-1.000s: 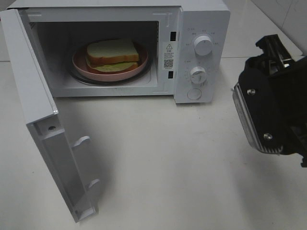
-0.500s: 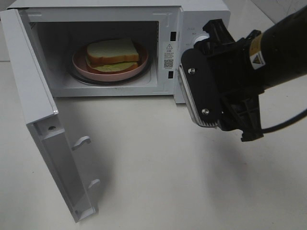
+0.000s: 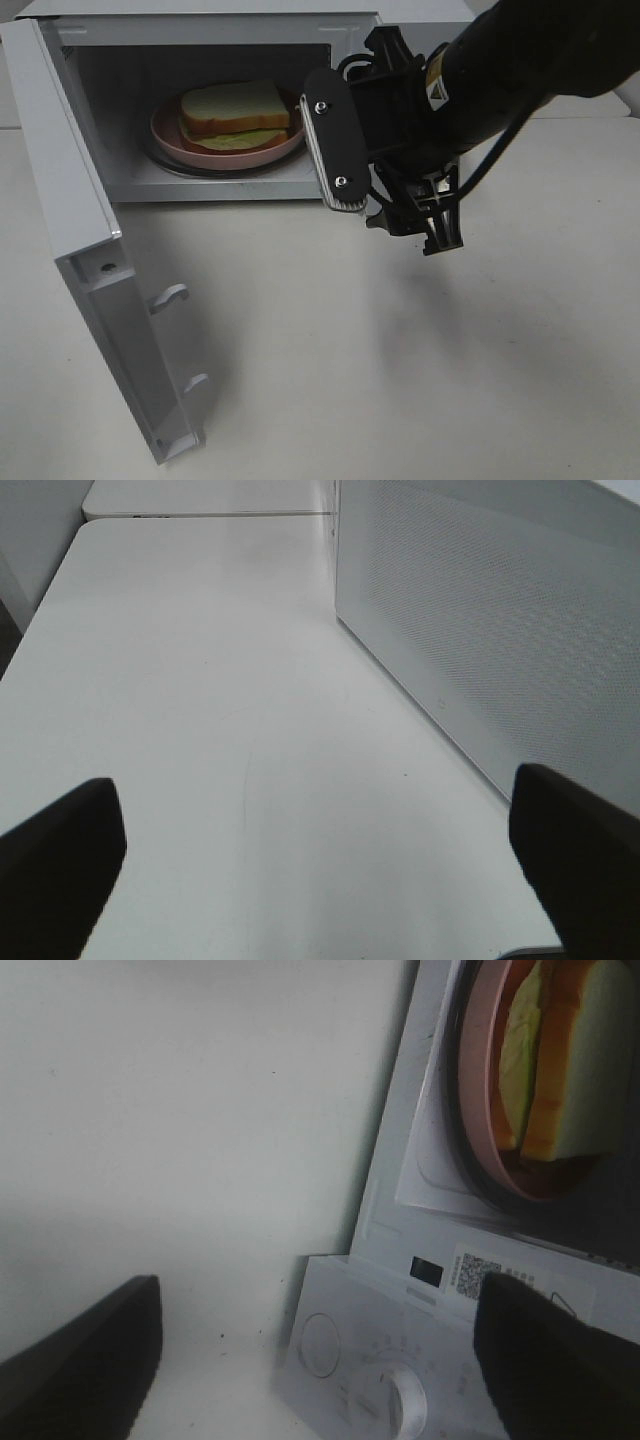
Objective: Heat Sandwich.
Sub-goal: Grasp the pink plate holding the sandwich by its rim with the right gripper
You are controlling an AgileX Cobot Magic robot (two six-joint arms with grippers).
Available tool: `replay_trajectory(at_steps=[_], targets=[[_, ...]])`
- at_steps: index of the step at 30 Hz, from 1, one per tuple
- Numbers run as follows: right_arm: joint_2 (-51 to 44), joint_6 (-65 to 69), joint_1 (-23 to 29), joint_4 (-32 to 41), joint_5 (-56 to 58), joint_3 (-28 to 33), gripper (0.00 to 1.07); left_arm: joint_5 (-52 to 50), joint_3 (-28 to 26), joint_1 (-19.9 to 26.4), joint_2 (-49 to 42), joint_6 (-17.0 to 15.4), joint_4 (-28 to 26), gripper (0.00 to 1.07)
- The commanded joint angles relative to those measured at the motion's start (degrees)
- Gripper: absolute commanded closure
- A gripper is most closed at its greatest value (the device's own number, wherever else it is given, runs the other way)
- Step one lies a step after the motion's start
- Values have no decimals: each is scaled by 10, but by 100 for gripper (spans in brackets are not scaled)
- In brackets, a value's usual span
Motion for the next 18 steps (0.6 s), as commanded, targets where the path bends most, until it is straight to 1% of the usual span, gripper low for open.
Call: replay_trajectory(at_steps=[1, 10, 12, 13, 17, 18], targets=[[23, 6, 2, 2, -6, -26, 21, -2, 2, -3, -12, -2, 0, 7], [83, 6, 2, 5, -26, -81, 21, -2, 2, -3, -12, -2, 0, 7], [104, 6, 2, 5, -29, -102, 21, -2, 2, -3, -12, -2, 0, 7], [104, 6, 2, 5, -29, -102, 21, -2, 2, -3, -12, -2, 0, 7], [143, 6, 2, 5, -29, -139, 22, -2, 2, -3, -12, -2, 0, 7], [143, 6, 2, 5, -29, -139, 22, -2, 2, -3, -12, -2, 0, 7]])
